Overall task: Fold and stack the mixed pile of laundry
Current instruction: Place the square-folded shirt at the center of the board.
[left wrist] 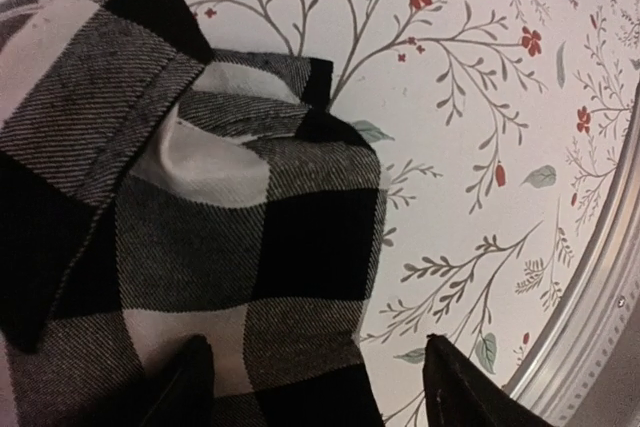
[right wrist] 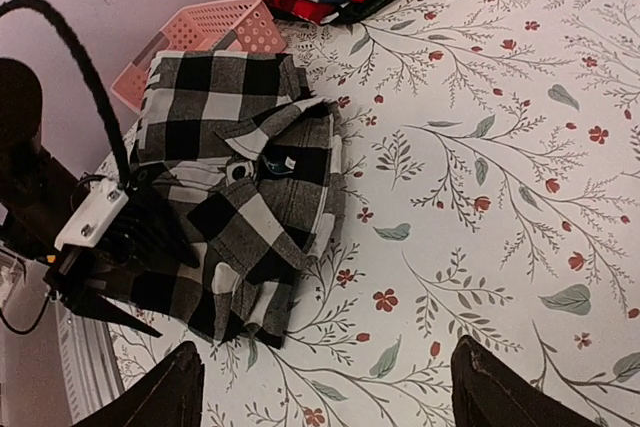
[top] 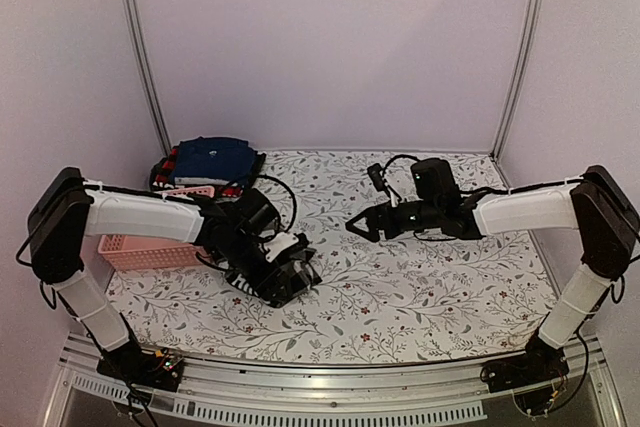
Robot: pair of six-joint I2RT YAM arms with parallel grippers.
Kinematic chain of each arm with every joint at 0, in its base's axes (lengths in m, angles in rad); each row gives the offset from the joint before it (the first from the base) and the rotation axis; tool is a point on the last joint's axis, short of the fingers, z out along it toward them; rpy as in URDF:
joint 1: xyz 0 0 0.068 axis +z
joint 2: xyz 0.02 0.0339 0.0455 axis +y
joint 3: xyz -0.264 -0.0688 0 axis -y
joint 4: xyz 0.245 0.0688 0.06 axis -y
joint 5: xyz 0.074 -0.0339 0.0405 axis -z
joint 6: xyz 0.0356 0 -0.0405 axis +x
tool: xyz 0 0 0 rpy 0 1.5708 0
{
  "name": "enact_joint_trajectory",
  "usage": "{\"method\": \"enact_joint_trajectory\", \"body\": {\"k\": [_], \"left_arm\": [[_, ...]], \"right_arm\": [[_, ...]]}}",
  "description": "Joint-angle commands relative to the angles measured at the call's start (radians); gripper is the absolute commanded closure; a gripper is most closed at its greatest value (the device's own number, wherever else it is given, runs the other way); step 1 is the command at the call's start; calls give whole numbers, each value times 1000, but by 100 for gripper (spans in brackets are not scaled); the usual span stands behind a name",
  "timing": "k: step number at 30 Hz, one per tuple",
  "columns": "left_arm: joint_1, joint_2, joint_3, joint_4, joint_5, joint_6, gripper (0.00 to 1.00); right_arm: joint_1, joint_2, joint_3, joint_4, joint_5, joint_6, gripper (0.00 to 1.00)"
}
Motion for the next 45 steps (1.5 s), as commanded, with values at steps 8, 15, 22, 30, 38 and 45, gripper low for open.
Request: {"method": "enact_joint_trajectory", "body": {"k": [8,15,22,30,38,45], "left_arm": [[-70,-180,-138,282,-195,-29,23],[-71,-251,-172,417,-180,93,22],[-72,-275,-193,553,-181,130,21],[-89,-297,-238,616,-269,117,21],[-86,-266,-195,563,-262,60,100],[-103,-327,-255,698,-263,-11,38]], "right_arm": [[58,356,291,128,-199,201,36],[93,541,443,137,-273,200,38],[123,659,501,129,-355,161,55],[129,694,483,126,-346,144,60],[129,693,493,108,-336,126,60],[131,687,484,89,-318,110,64]]}}
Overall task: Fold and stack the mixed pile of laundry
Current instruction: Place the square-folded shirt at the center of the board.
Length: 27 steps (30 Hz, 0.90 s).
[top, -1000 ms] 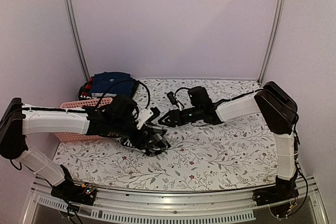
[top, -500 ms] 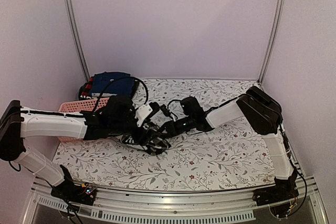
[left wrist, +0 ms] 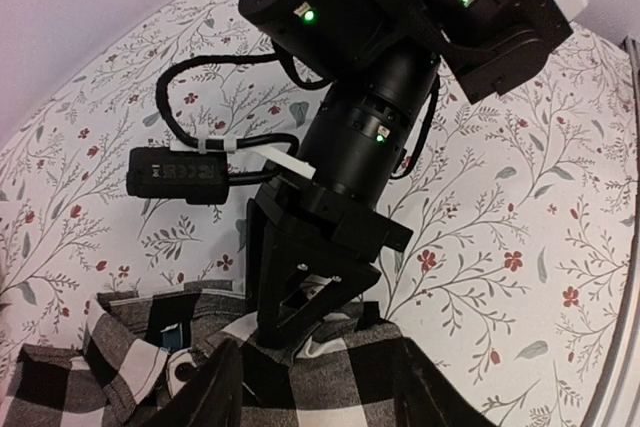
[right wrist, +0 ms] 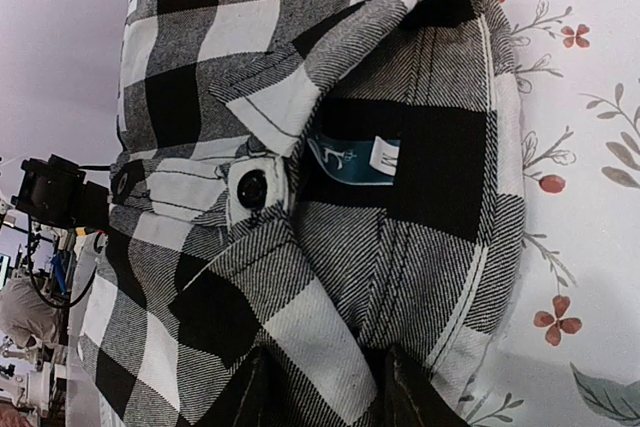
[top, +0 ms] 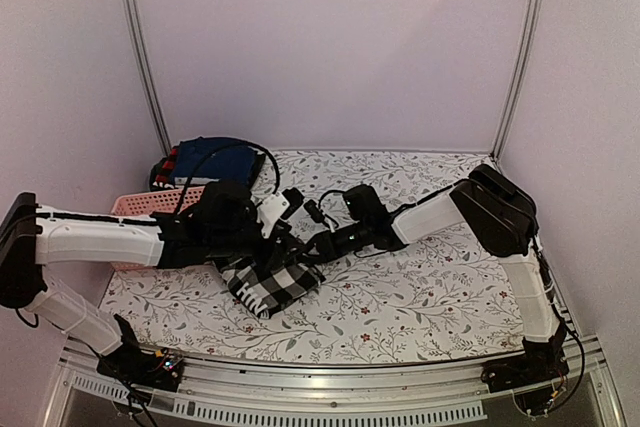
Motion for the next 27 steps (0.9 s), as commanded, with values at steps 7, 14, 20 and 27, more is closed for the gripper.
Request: {"method": "enact_joint_trajectory", "body": {"k": [7,14,20,27], "left_arm": [[-26,-135,-25,125,-158,-184,2],[101,-154,123,-284,-146,-354,0],[89,-18,185,-552,-92,-435,19],[70,205,174,-602,-42,-458,47]], "right_arm": [[17,2,-7,-40,30,-36,65],[40,-171,-105,-79,119,-104,47],[-4,-303,-134,-154,206,-99,42],[-79,-428,-266,-156,180,-78,41]]}}
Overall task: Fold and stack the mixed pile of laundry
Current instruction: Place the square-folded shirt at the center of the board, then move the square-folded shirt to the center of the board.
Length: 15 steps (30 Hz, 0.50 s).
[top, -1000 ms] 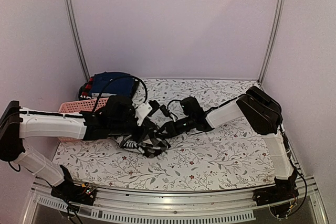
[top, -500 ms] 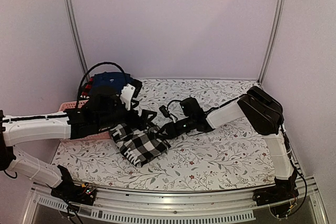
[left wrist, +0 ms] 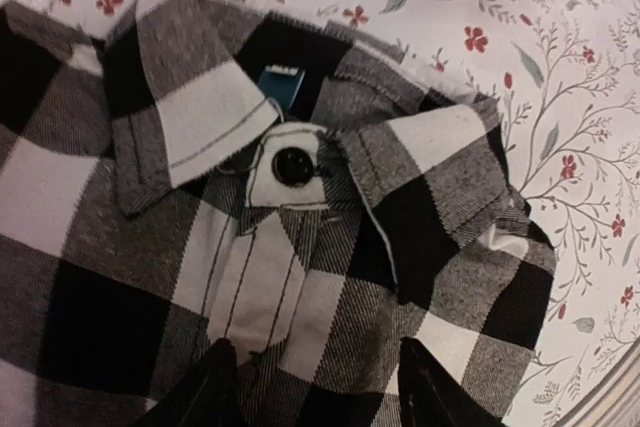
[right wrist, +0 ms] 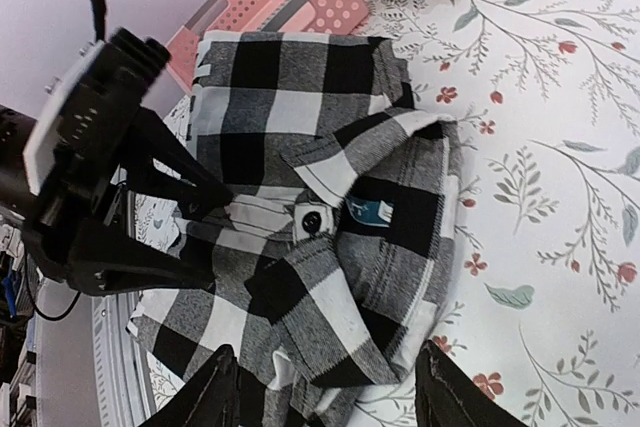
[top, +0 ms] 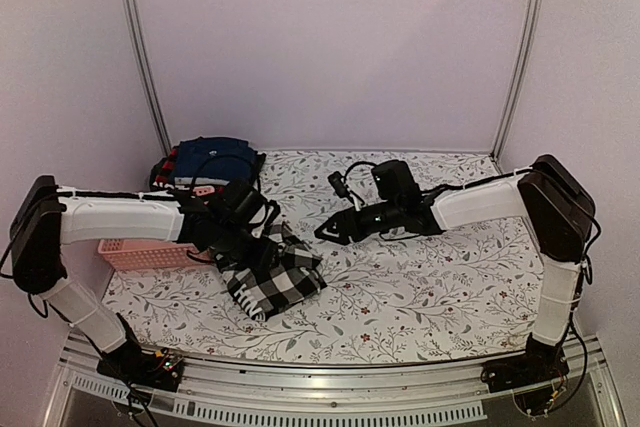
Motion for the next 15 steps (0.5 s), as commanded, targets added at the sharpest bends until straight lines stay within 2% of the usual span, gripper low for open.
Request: {"method": "enact_joint_trajectory", "body": {"k": [1,7,11,14,15], "left_arm": [[-16,119,-7,-90,60,-34,51],[-22,300,63,103,210,-114,61],[-45,463,252,241,222,-223,59],[-48,578,402,348,234,-340,61],[-54,604,474,357,235,-361,59]], "right_arm": [[-58,-101,-112,-47,7,14,41],[-137,-247,-270,-40,-23,58,39],[-210,-322,-361,-41,-31,78,39],[-272,-389,-414,-58,-18,93,38],[-293,-409,-423,-73,-2,93,38]]}}
